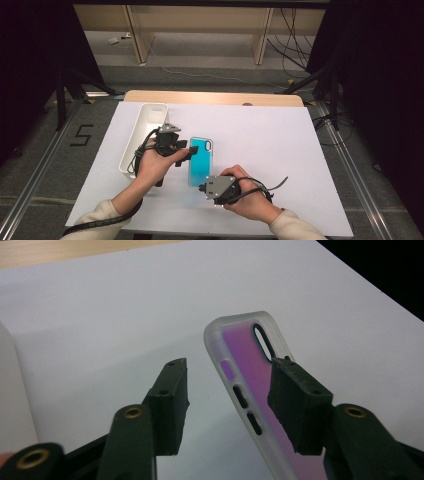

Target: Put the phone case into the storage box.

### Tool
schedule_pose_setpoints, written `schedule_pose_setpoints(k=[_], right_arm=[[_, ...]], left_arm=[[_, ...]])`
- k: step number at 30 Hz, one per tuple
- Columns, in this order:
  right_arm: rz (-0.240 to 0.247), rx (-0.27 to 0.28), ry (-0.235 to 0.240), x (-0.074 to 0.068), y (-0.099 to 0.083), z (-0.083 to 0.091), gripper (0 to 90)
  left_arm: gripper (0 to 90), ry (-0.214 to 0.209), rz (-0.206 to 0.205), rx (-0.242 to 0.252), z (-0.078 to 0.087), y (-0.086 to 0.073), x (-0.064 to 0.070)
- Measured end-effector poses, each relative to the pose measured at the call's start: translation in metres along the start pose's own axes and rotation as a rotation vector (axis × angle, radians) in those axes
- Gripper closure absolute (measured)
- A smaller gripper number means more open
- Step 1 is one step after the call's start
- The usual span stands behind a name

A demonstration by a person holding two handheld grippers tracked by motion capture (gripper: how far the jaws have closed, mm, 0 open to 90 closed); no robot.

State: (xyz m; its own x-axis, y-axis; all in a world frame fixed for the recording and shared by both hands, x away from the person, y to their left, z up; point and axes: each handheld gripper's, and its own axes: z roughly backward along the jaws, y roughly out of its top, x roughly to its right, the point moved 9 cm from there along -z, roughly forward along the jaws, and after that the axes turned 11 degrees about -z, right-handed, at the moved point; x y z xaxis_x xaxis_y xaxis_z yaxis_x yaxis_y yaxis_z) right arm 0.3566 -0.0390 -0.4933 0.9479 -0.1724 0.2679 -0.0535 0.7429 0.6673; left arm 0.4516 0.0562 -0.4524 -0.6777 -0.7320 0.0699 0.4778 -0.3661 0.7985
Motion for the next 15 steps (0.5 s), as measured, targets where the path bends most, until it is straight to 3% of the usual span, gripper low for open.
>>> schedule_pose_setpoints(k=[4,8,12,15], right_arm=[[-0.014,-0.011,-0.005,-0.0018,-0.0013,-0.0002,89.5],[0.018,-0.01,-0.009,-0.0006,-0.0004,-0.0012,89.5],[0.005,-0.019,-0.014,-0.0019,-0.0013,-0.0015,89.5],[0.021,-0.019,-0.015,-0.0017,-0.0011,-0.0026,89.5]], left_arm=[[58.6,-0.008,0.018,0.001,-0.0011,-0.0009,0.0],[64.4,-0.03,0.032,-0.002,-0.0014,-0.002,0.001],[67.8,-0.043,0.048,-0.003,-0.0008,-0.0023,0.0016],[69.8,-0.051,0.062,0.003,0.0001,-0.0014,0.0027]])
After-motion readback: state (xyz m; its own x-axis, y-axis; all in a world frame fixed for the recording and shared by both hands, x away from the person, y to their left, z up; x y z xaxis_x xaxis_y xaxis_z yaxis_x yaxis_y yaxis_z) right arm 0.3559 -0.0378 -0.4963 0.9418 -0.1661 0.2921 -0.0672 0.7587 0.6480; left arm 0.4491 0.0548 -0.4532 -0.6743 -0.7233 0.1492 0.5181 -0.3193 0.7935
